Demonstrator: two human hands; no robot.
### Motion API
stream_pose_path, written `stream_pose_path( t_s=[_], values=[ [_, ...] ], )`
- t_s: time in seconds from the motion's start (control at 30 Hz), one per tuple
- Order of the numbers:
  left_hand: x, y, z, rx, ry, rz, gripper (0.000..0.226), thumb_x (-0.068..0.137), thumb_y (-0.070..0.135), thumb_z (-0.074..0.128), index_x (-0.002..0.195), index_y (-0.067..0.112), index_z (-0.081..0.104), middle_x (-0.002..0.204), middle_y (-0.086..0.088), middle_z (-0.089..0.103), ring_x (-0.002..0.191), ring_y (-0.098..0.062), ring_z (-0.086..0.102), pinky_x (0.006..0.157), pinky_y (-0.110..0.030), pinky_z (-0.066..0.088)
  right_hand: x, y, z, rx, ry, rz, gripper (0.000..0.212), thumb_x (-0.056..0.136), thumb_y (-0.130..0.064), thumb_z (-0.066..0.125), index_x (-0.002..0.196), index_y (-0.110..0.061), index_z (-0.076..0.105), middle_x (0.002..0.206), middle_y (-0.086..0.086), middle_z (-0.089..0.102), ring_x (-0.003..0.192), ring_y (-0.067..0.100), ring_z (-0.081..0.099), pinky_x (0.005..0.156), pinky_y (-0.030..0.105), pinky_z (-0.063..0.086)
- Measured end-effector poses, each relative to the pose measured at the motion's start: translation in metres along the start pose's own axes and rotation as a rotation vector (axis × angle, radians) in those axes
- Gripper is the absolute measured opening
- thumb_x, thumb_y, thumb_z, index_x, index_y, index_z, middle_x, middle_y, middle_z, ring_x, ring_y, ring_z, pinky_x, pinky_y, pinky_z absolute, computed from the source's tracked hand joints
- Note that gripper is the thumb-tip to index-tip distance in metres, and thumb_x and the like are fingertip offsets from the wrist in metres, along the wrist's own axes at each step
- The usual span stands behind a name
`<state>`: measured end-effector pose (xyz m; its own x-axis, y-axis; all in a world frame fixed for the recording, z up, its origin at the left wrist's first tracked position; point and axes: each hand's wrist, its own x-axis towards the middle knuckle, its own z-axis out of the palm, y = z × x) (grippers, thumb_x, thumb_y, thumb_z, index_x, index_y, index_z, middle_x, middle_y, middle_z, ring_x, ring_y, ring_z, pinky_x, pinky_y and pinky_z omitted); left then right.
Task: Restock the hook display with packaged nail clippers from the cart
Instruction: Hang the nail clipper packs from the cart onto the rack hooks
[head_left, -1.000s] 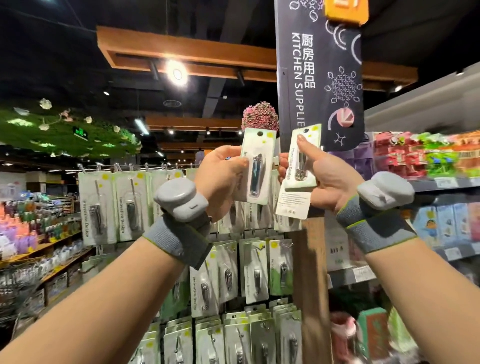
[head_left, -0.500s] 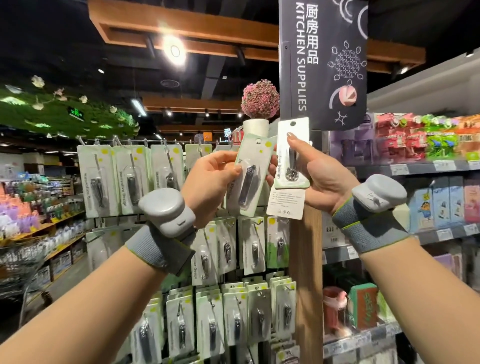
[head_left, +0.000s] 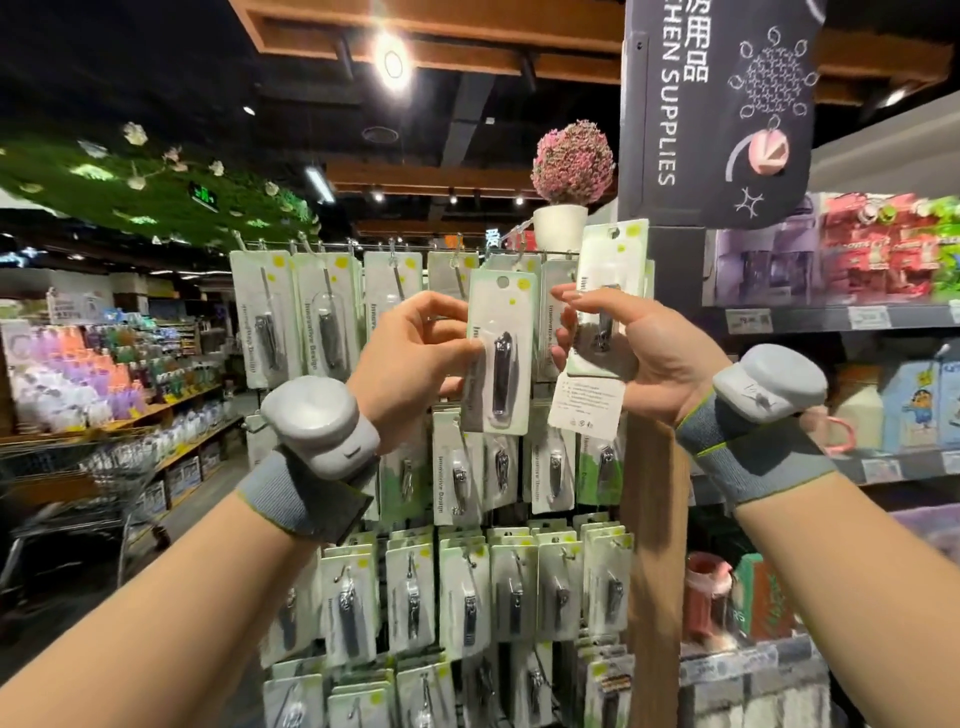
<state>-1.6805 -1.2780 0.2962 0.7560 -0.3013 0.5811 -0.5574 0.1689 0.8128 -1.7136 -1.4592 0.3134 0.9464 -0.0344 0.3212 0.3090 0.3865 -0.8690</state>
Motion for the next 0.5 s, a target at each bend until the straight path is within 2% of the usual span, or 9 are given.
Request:
stream_pose_path(
  t_s=[0.07,0.17,0.2,0.27,0.3,0.33,0.4,0.43,0.5],
  values=[
    [-0.001,0.004,-0.007,-0.009,0.012,0.026,0.031,0.085,-0.008,0.056,0.11,0.011,0.056,0.081,-0.003,0.067,0.074,-0.015,0.065,0.068,-0.031,0.054,0.003,0.0,0.01,-0.04,0.002,-0.003,0.008,0.088,-0.004,0.059,0.088,-0.009,0.065,0.068,0.007,0.06,0.059,0.017,0.057,0.057,0.026,0.054],
    [-0.001,0.009,-0.016,-0.028,0.003,0.037,0.052,0.085,-0.012,0.054,0.125,0.021,0.051,0.075,0.0,0.067,0.072,-0.013,0.065,0.063,-0.028,0.055,0.01,0.003,0.027,-0.113,-0.009,-0.031,0.004,0.084,-0.005,0.065,0.084,-0.009,0.066,0.072,0.007,0.065,0.057,0.015,0.06,0.056,0.025,0.055],
    [-0.002,0.011,-0.02,-0.026,0.0,0.039,0.058,0.085,-0.012,0.053,0.129,0.025,0.05,0.079,-0.003,0.069,0.074,-0.014,0.067,0.062,-0.028,0.056,0.014,0.004,0.033,-0.155,-0.009,-0.046,0.002,0.082,-0.008,0.068,0.085,-0.008,0.068,0.077,0.008,0.068,0.063,0.017,0.062,0.061,0.028,0.056],
    [-0.002,0.014,-0.027,-0.016,-0.003,0.044,0.064,0.085,-0.013,0.054,0.133,0.03,0.048,0.09,-0.01,0.07,0.079,-0.017,0.068,0.064,-0.029,0.057,0.022,0.007,0.043,-0.305,0.045,-0.113,0.013,0.077,-0.014,0.075,0.087,-0.006,0.073,0.09,0.011,0.072,0.083,0.024,0.067,0.08,0.036,0.056],
    [-0.002,0.015,-0.031,-0.01,-0.001,0.048,0.065,0.085,-0.013,0.053,0.134,0.03,0.047,0.092,-0.012,0.07,0.08,-0.019,0.068,0.065,-0.03,0.057,0.024,0.008,0.047,-0.36,0.077,-0.141,0.016,0.075,-0.016,0.078,0.088,-0.007,0.074,0.091,0.012,0.073,0.088,0.026,0.068,0.085,0.04,0.055],
    [-0.002,0.017,-0.034,-0.004,0.002,0.051,0.065,0.085,-0.013,0.053,0.134,0.03,0.047,0.092,-0.012,0.07,0.081,-0.019,0.068,0.066,-0.03,0.058,0.027,0.009,0.051,-0.37,0.094,-0.147,0.016,0.074,-0.016,0.078,0.087,-0.008,0.075,0.089,0.012,0.073,0.086,0.026,0.069,0.082,0.041,0.056],
    [-0.003,0.019,-0.042,-0.001,0.013,0.049,0.064,0.085,-0.014,0.053,0.133,0.028,0.048,0.086,-0.008,0.07,0.081,-0.019,0.068,0.067,-0.031,0.058,0.029,0.01,0.059,-0.329,0.077,-0.147,0.007,0.076,-0.012,0.076,0.083,-0.01,0.075,0.079,0.008,0.074,0.075,0.021,0.069,0.068,0.032,0.058],
    [-0.003,0.02,-0.045,0.003,0.019,0.052,0.064,0.084,-0.014,0.053,0.133,0.027,0.048,0.082,-0.006,0.07,0.08,-0.018,0.069,0.066,-0.031,0.058,0.029,0.01,0.061,-0.324,0.072,-0.155,0.004,0.077,-0.011,0.075,0.081,-0.011,0.074,0.077,0.006,0.074,0.074,0.02,0.068,0.065,0.029,0.057],
    [-0.005,0.023,-0.052,0.032,0.025,0.064,0.063,0.084,-0.014,0.054,0.132,0.026,0.048,0.073,-0.001,0.069,0.074,-0.014,0.069,0.06,-0.028,0.056,0.03,0.012,0.066,-0.363,0.07,-0.161,0.001,0.077,-0.014,0.075,0.077,-0.015,0.075,0.083,0.005,0.073,0.082,0.02,0.065,0.07,0.028,0.054]
  ],
)
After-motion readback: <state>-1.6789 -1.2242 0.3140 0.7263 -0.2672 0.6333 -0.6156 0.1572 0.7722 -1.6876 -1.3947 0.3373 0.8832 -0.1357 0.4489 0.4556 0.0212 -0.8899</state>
